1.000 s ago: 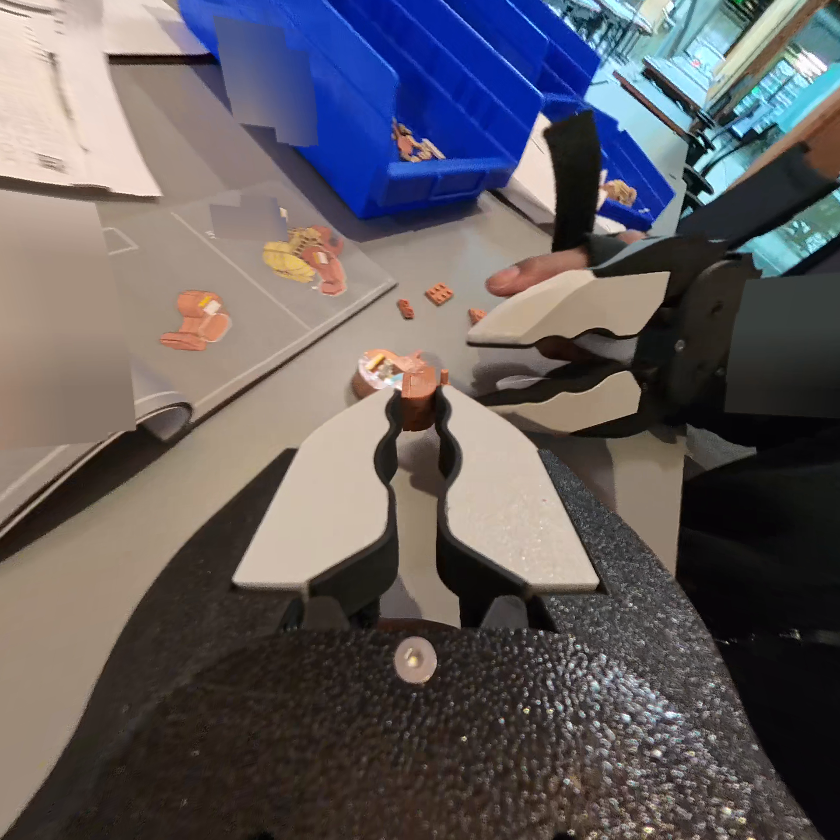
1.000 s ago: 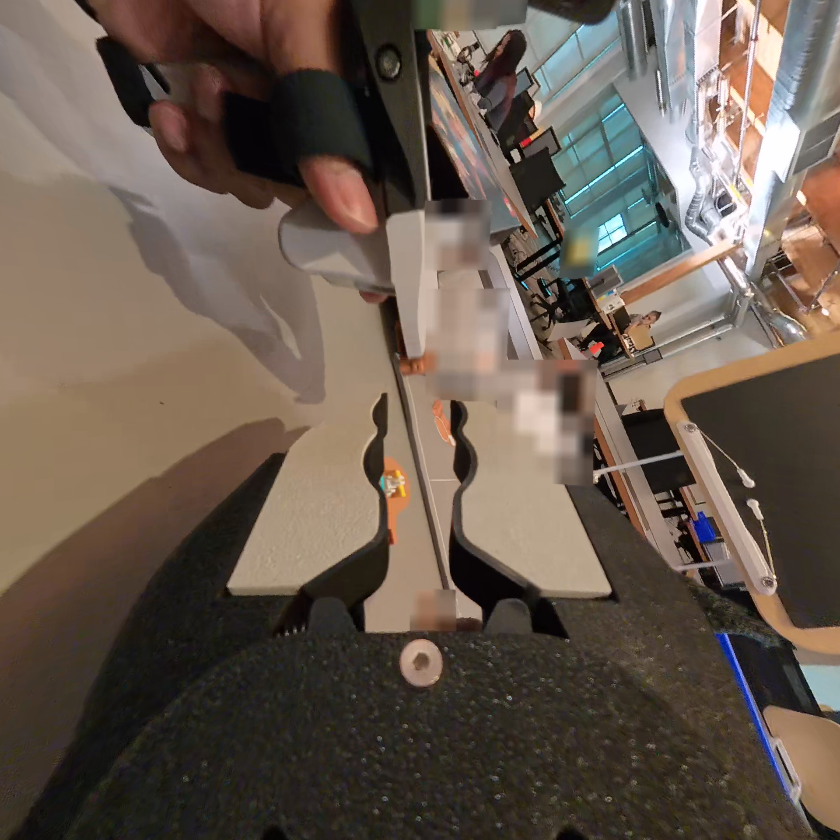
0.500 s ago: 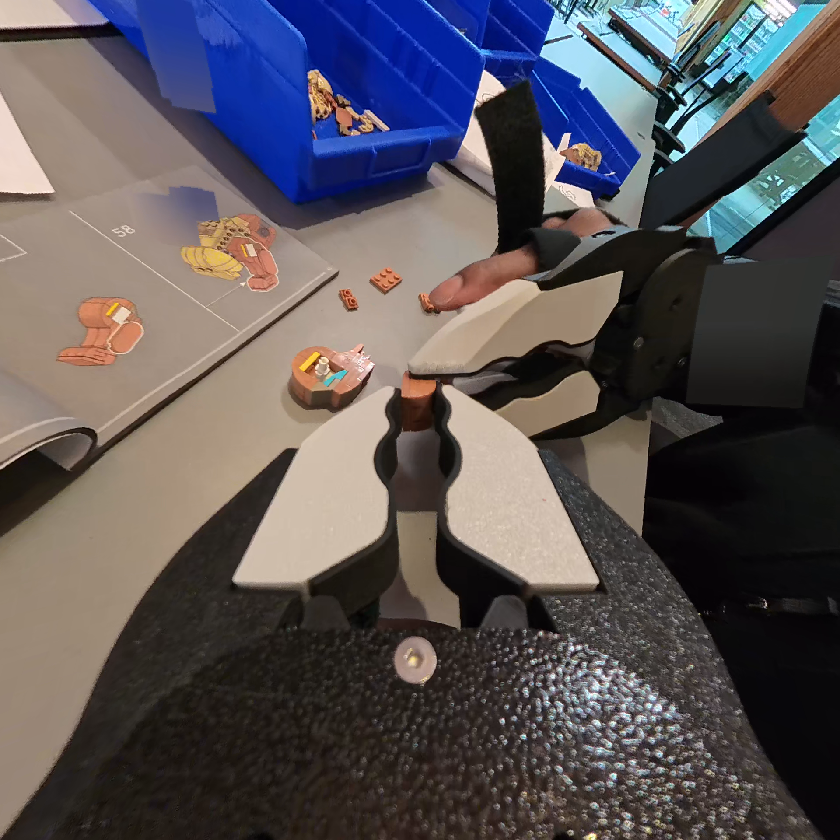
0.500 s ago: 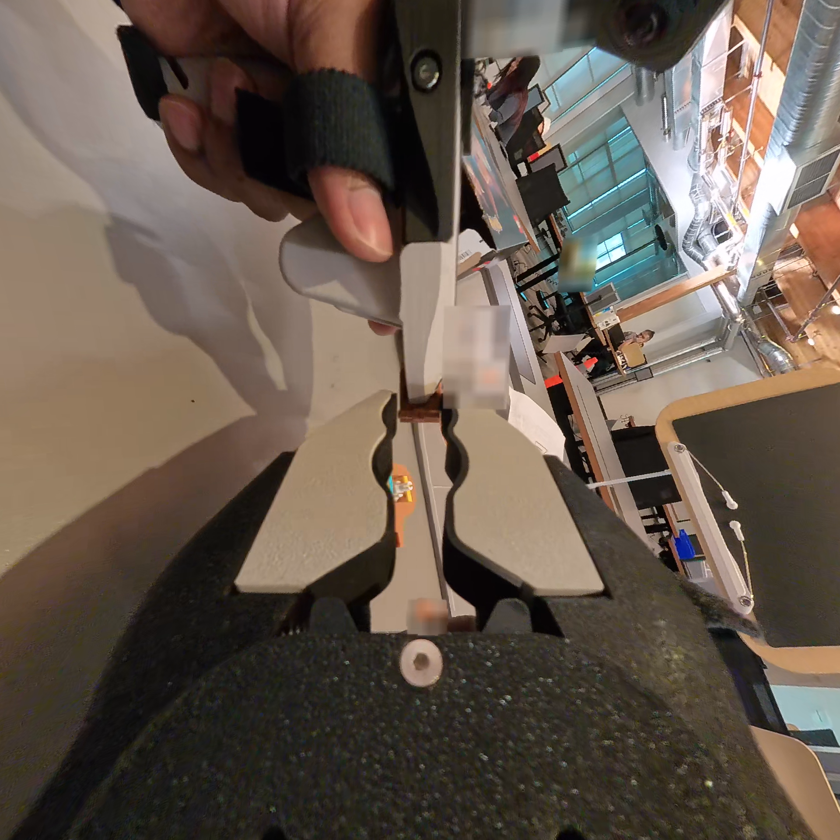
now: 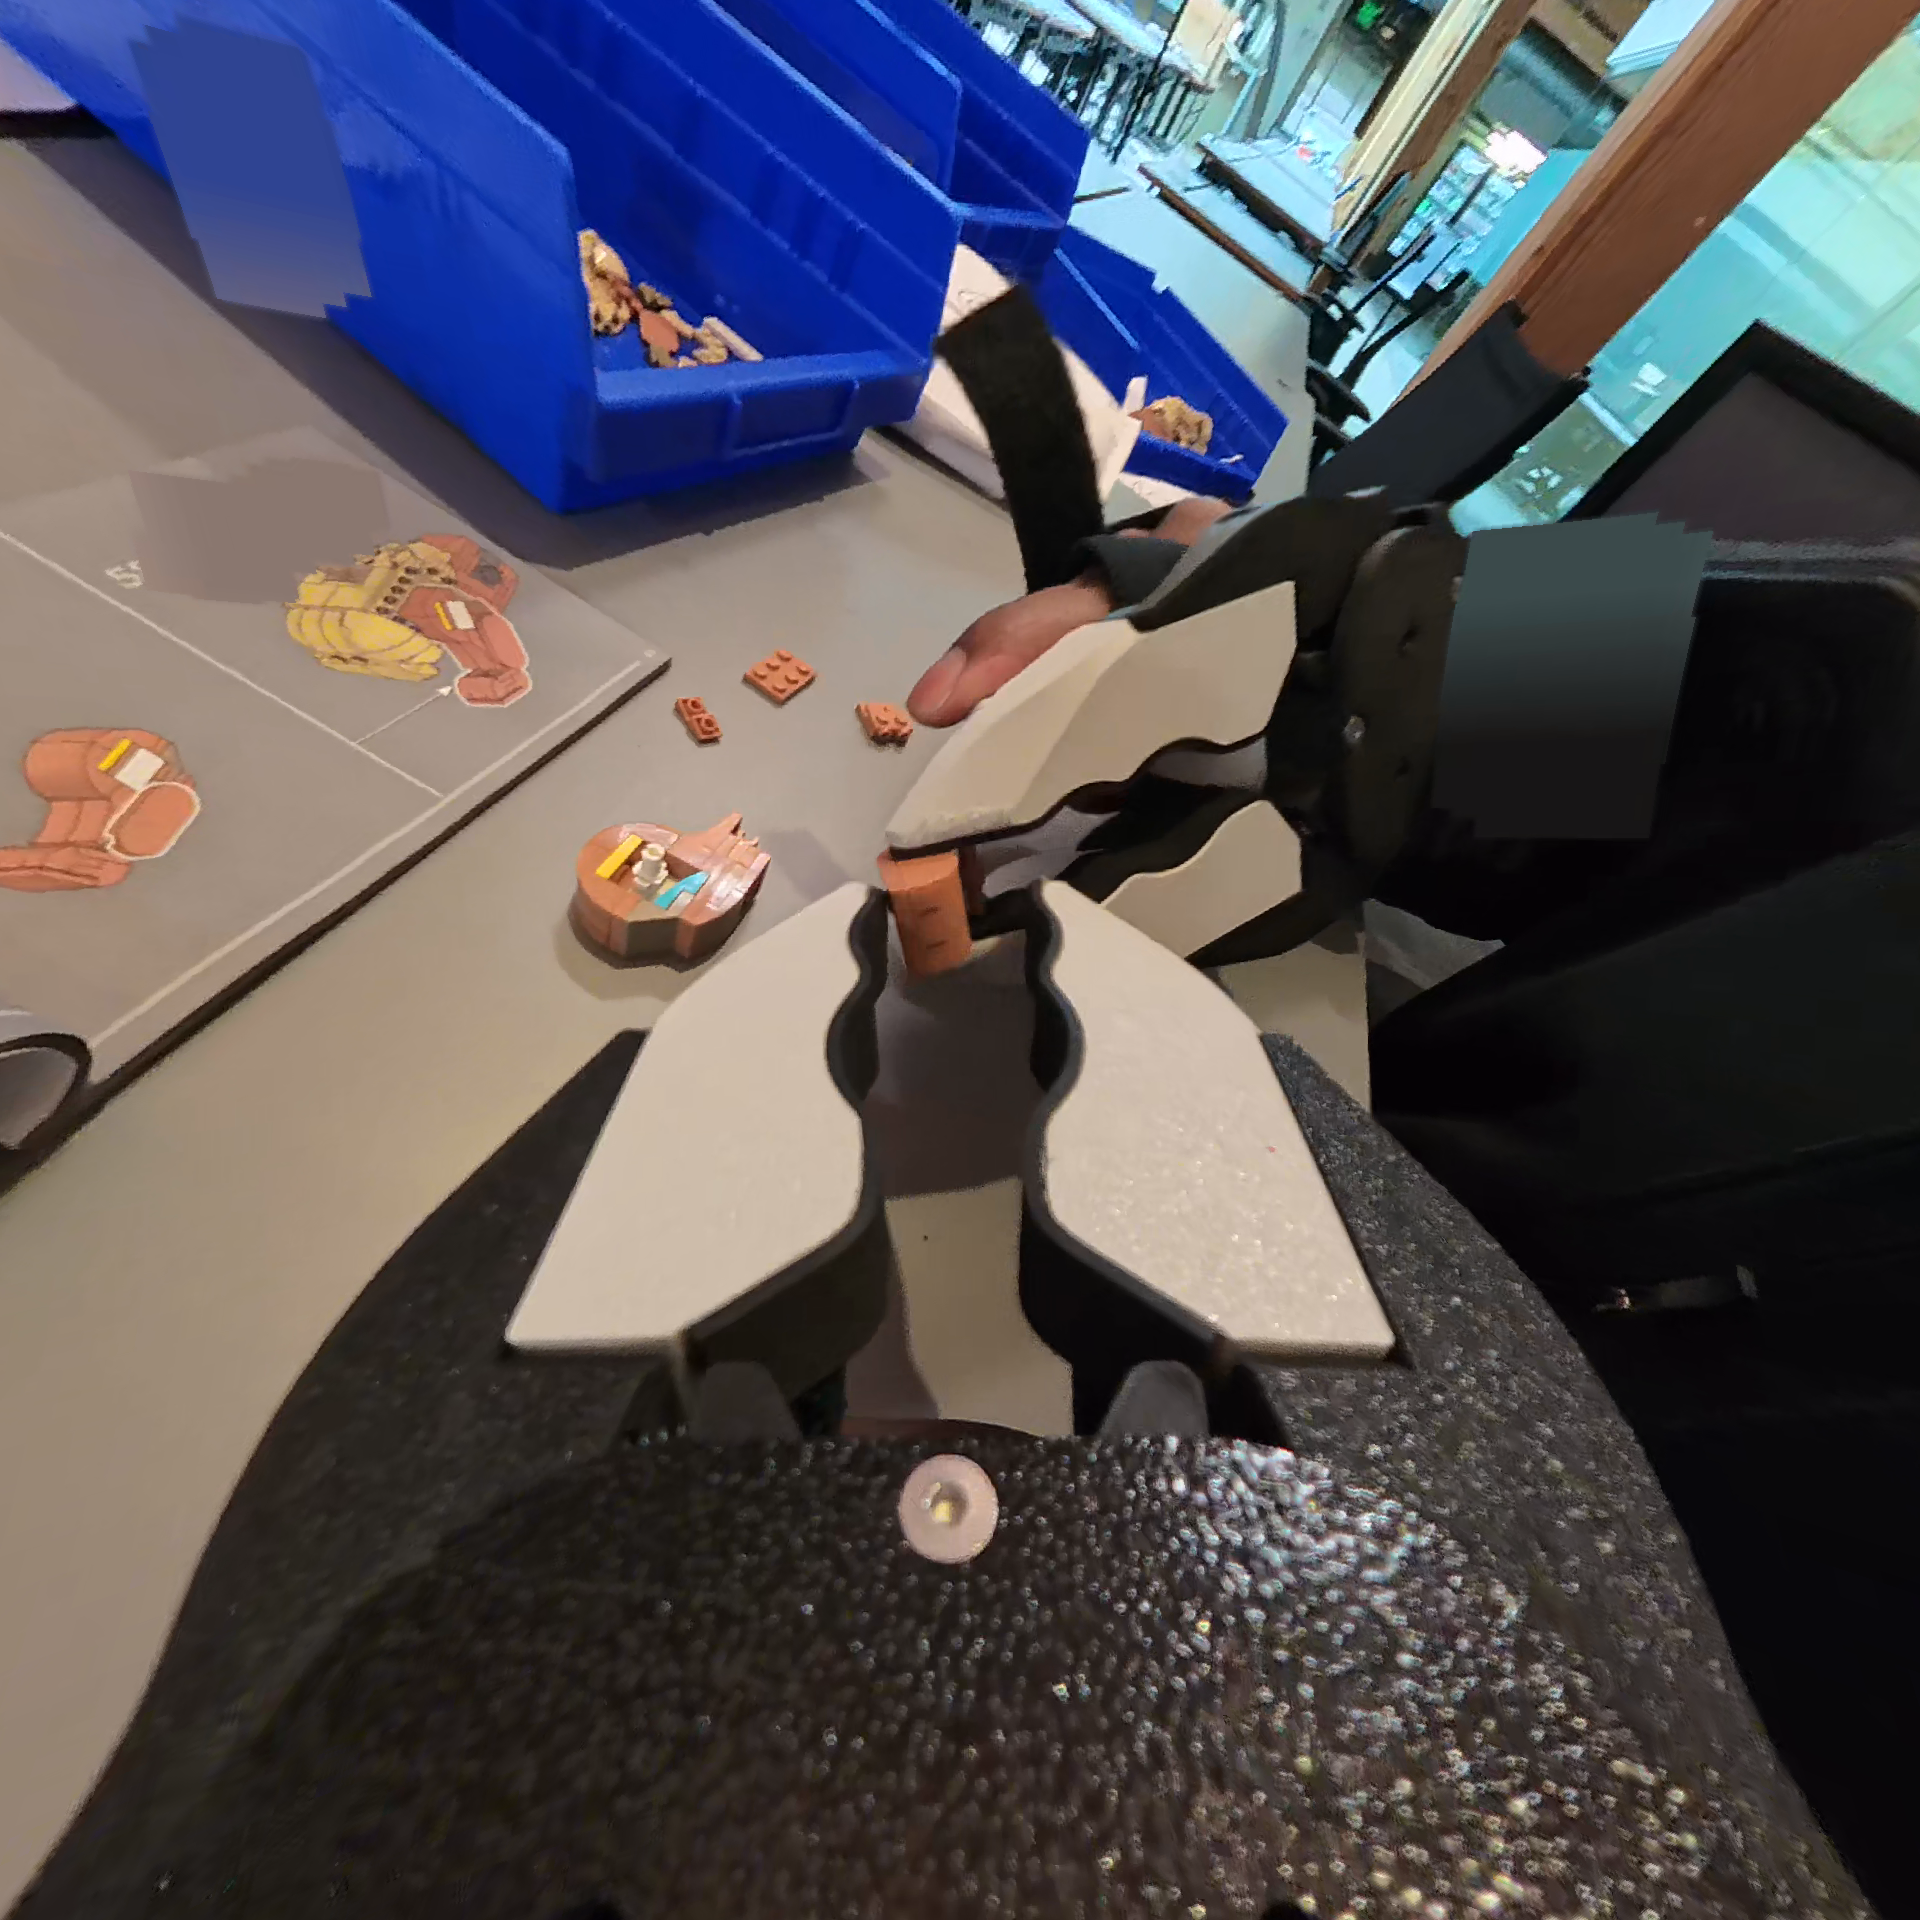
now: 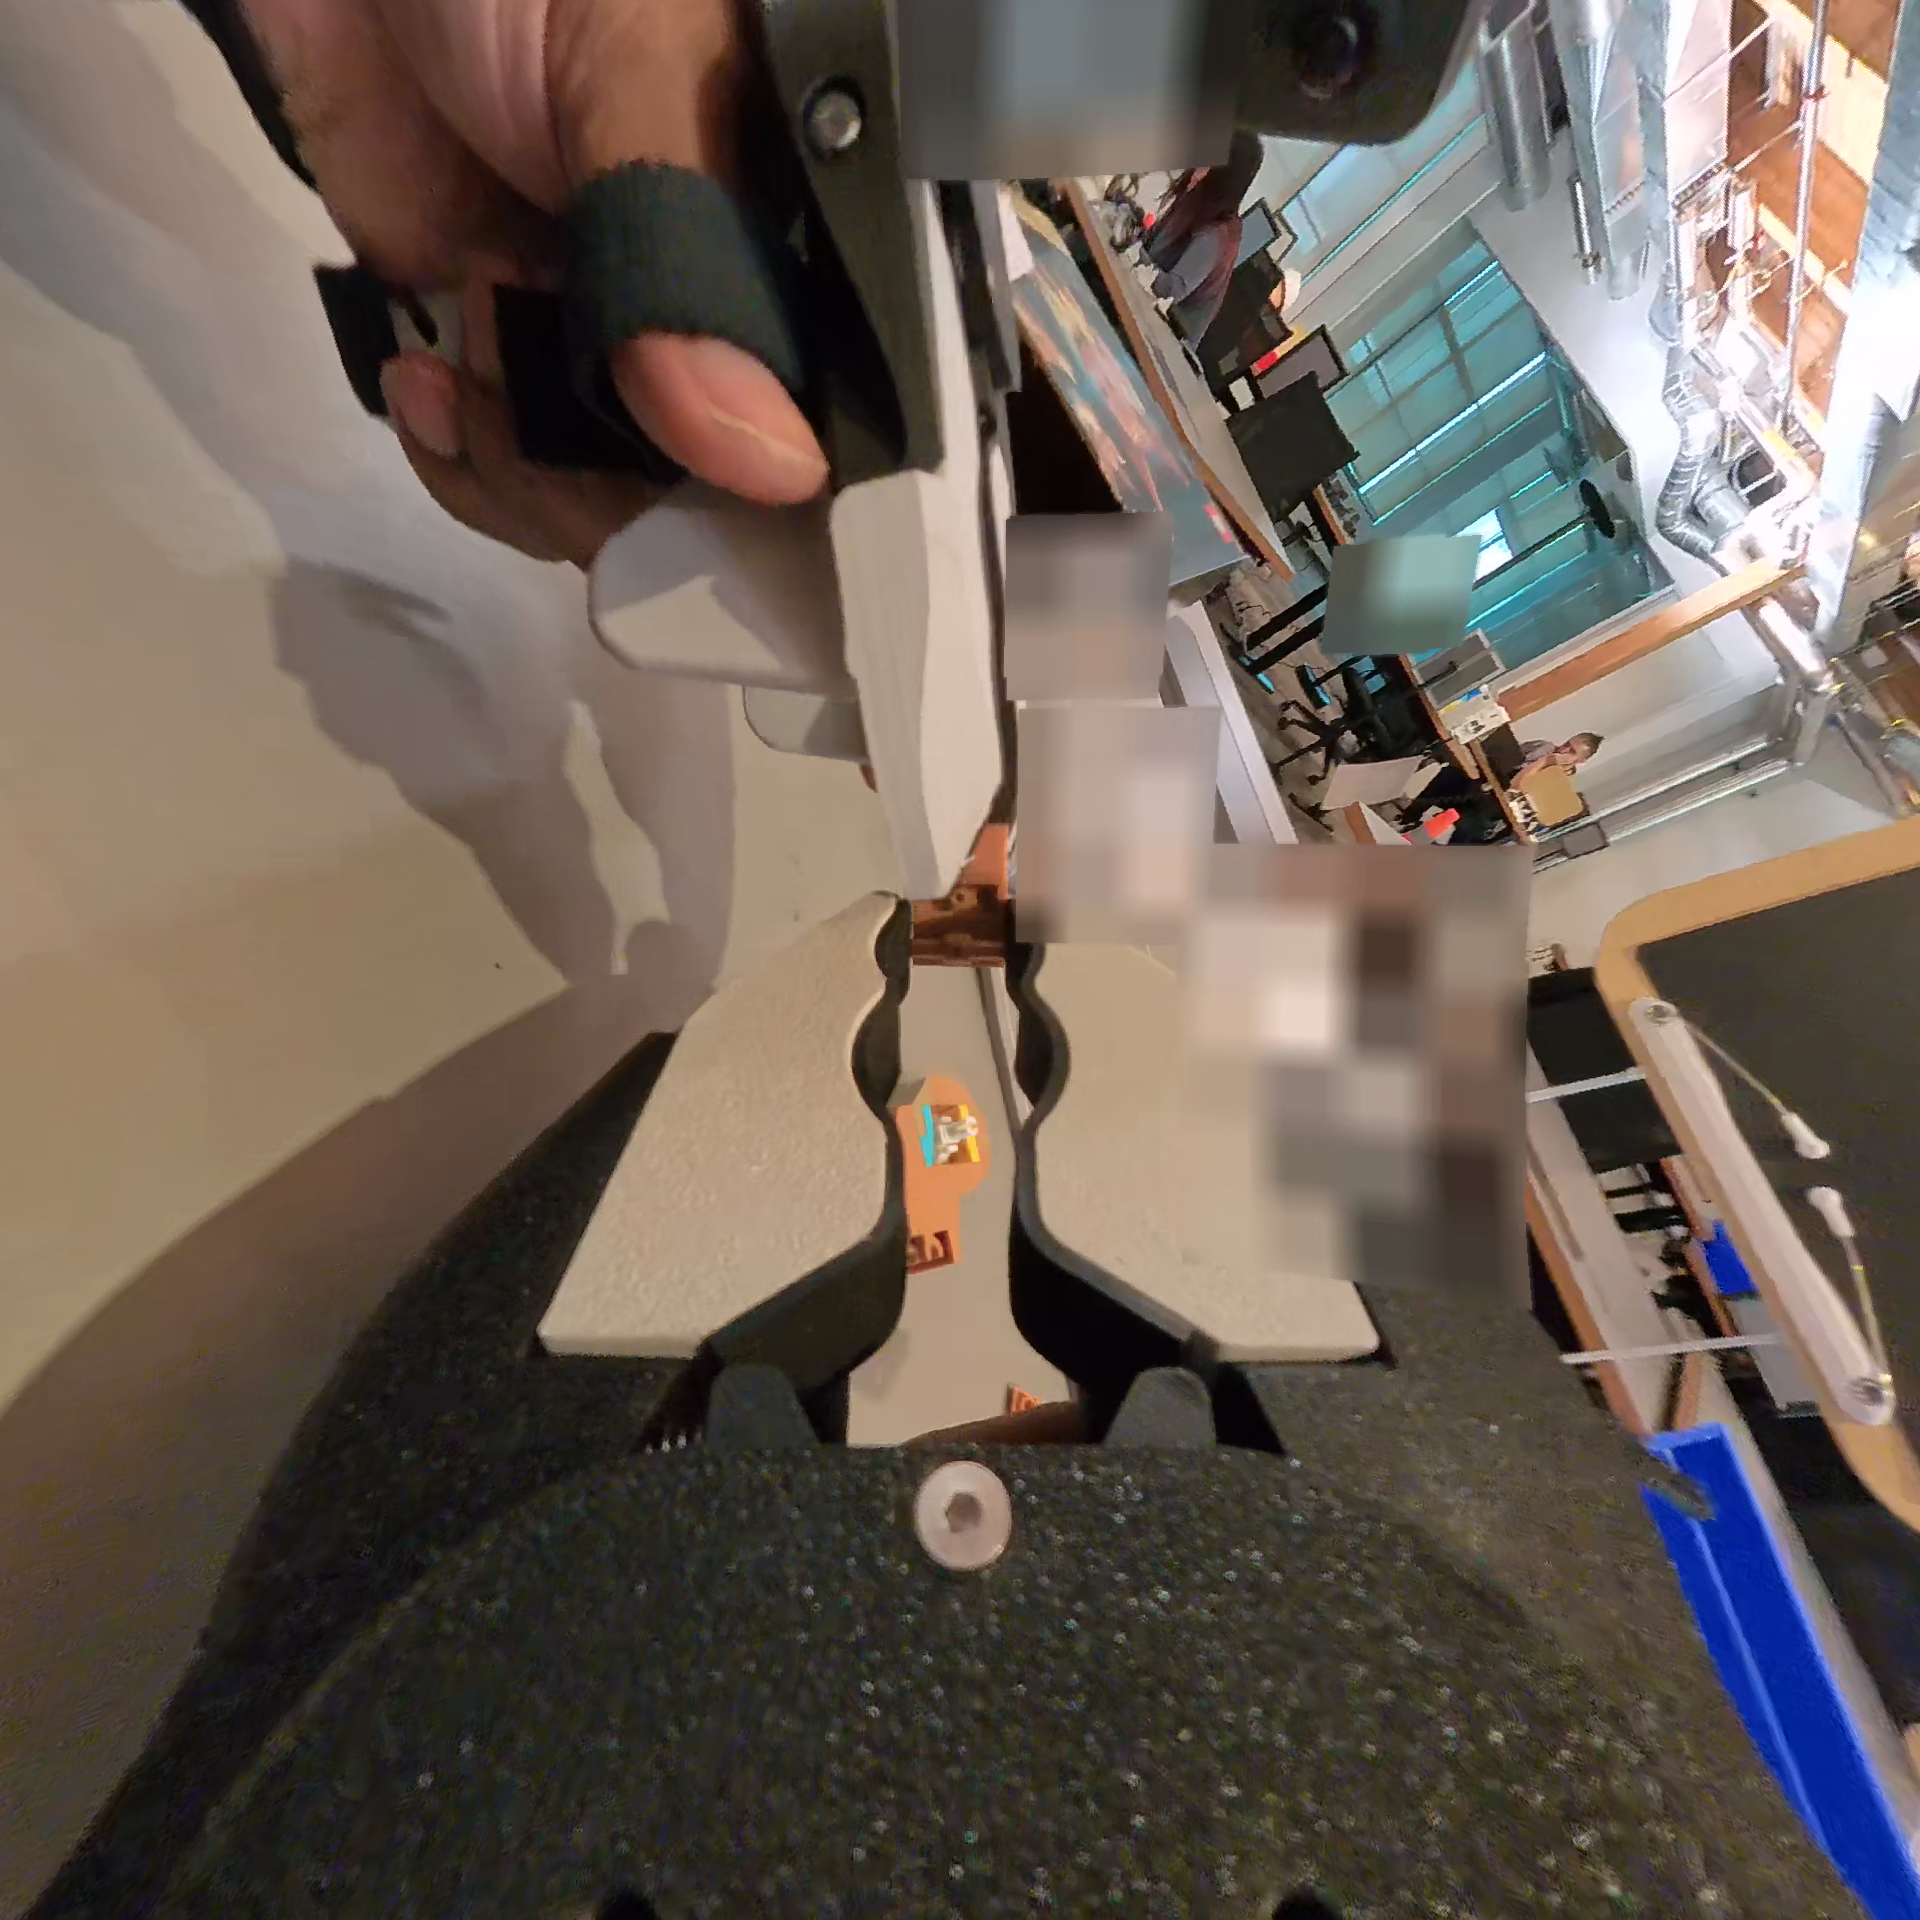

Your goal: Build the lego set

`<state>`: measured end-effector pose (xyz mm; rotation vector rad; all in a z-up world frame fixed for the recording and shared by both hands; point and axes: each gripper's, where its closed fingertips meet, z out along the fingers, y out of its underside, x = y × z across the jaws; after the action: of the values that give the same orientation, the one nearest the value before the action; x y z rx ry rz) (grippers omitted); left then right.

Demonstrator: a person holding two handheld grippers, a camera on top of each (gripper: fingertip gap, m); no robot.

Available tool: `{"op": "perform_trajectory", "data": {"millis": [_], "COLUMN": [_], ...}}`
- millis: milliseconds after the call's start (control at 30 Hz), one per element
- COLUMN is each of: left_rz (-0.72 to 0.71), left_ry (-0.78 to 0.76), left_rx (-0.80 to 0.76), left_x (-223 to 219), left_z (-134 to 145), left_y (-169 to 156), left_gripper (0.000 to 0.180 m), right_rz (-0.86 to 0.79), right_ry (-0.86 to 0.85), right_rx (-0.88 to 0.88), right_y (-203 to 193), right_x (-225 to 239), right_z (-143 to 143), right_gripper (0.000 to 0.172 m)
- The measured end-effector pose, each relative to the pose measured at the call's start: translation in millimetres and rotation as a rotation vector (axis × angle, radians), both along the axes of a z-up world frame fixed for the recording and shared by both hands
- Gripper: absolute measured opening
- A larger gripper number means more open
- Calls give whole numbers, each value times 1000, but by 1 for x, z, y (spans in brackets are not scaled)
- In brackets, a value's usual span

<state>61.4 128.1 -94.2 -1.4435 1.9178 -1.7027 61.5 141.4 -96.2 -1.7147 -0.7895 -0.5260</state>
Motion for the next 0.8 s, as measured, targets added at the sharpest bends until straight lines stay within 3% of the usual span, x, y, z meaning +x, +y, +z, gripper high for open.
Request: {"op": "perform_trajectory", "data": {"millis": [300,633,800], "left_rz": [-32,-89,-155], "left_ry": [-199,-338,-388], "left_rx": [7,28,6], "left_x": [-12,-10,-13], "left_z": [22,27,30], "left_y": [9,4,-5], "left_gripper": [45,42,30], "right_rz": [6,168,269], "right_ry": [251,855,996], "right_rx": [-26,-109,-143], "right_y": [-8,-13,-17], "right_x": [3,-12,-21], "right_z": [8,27,32], "right_gripper": [17,17,17]}}
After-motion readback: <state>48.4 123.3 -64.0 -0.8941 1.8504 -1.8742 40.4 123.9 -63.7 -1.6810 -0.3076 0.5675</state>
